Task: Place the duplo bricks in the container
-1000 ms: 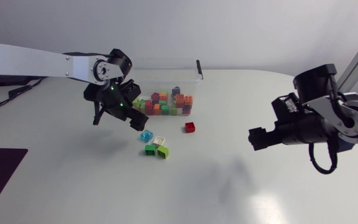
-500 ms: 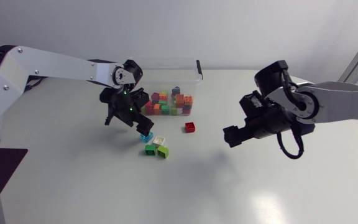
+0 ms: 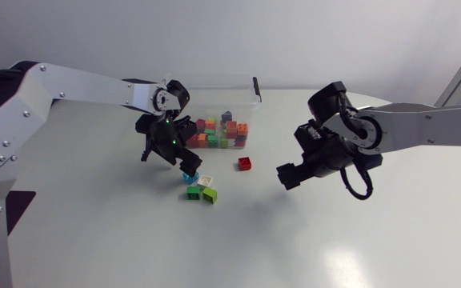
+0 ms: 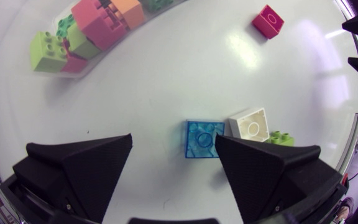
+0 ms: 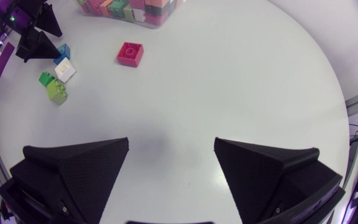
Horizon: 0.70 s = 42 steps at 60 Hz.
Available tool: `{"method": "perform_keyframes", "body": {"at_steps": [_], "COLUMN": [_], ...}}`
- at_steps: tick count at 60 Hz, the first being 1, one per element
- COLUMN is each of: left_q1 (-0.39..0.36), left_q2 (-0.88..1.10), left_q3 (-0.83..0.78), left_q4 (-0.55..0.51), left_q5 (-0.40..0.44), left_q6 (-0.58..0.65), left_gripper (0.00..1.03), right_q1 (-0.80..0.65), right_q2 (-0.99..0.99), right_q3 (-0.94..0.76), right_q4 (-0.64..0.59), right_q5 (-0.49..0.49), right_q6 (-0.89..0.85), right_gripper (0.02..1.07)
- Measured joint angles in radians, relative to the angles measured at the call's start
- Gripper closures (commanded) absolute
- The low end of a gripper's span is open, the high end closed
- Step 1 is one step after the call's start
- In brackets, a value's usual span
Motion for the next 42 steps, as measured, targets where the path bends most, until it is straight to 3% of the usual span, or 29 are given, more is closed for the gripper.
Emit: {"method": "perform_keyframes", "body": {"at_steps": [42], "left_q1": [-0.025], "left_q2": [-0.066], "left_q3": [-0.003], "left_q4": [-0.016], "left_q5": [0.023], "left_q6": [0.0], "left_gripper": [0.12], "right_q1": [0.024], "right_q2": [0.049], "right_q3": [0.009], "right_q4": [0.023], "right_q5": [0.02], "right_q6": [0.0], "right_gripper": [0.07]}}
